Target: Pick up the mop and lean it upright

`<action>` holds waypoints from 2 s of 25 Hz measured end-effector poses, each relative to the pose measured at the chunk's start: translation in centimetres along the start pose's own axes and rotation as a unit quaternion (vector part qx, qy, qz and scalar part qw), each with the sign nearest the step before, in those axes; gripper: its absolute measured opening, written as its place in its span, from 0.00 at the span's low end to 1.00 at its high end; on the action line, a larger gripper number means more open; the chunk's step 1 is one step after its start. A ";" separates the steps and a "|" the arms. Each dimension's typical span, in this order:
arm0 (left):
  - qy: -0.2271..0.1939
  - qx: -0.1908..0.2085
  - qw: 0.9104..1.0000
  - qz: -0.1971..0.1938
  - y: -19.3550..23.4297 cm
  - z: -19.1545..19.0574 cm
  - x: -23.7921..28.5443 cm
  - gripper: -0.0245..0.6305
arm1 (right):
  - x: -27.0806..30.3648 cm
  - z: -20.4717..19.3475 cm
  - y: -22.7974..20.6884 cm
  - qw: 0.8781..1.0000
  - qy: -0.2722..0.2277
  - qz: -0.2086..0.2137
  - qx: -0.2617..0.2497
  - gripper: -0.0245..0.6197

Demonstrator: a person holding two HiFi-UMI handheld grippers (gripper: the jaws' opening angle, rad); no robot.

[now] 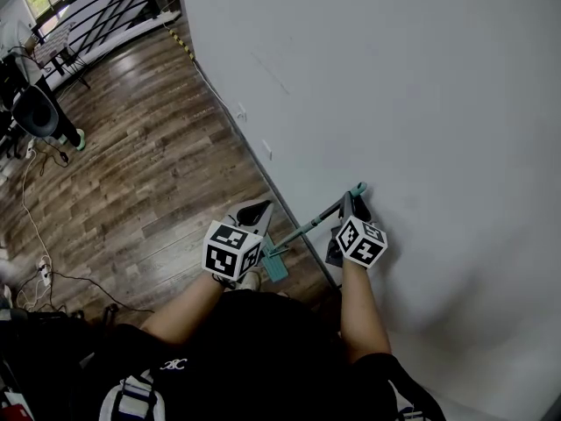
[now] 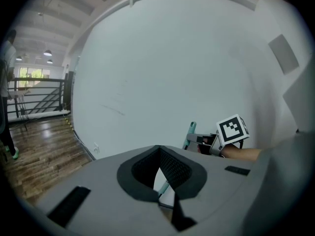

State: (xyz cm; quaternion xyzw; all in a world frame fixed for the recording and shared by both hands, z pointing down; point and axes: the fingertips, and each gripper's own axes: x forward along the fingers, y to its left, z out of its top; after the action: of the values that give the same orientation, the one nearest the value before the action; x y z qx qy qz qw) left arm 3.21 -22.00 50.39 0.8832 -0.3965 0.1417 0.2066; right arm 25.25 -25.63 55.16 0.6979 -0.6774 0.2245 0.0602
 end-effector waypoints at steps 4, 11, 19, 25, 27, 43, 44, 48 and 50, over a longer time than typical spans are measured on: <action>0.000 0.002 1.000 -0.003 -0.4 -0.1 -0.1 0.03 | 1.4 0.1 -1.4 0.998 0.009 -0.010 0.054 0.21; 0.001 0.004 1.000 -0.004 -0.6 -0.2 -0.4 0.03 | 1.4 -0.6 -1.8 0.995 0.007 -0.033 0.092 0.43; 0.001 0.006 1.000 -0.013 -0.8 0.0 0.8 0.03 | -1.9 0.4 0.7 0.996 -0.015 -0.052 -0.069 0.06; 0.000 0.010 0.999 -0.031 -2.0 0.4 1.8 0.03 | -5.2 1.4 3.0 0.995 -0.031 -0.016 -0.089 0.06; 0.001 0.012 0.999 -0.038 -2.5 0.5 2.3 0.03 | -6.1 1.9 3.7 0.995 -0.040 -0.003 -0.089 0.06; -0.001 0.026 0.997 -0.070 -4.4 1.2 3.8 0.03 | -9.1 3.2 6.4 0.994 -0.060 0.036 -0.079 0.06; -0.001 0.026 0.997 -0.071 -4.4 1.3 3.8 0.03 | -9.2 3.2 6.4 0.994 -0.060 0.034 -0.082 0.06; -0.001 0.028 0.997 -0.076 -4.7 1.5 4.0 0.03 | -9.3 3.2 6.3 0.994 -0.059 0.029 -0.087 0.06; 0.000 0.029 0.996 -0.080 -5.1 1.6 4.2 0.03 | -9.3 3.3 6.1 0.994 -0.057 0.028 -0.085 0.06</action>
State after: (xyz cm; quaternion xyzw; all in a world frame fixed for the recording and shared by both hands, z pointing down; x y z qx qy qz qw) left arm 9.89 -22.41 49.43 0.9177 -0.3203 0.1362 0.1917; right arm 20.20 -18.81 47.21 0.6827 -0.7157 0.1271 0.0744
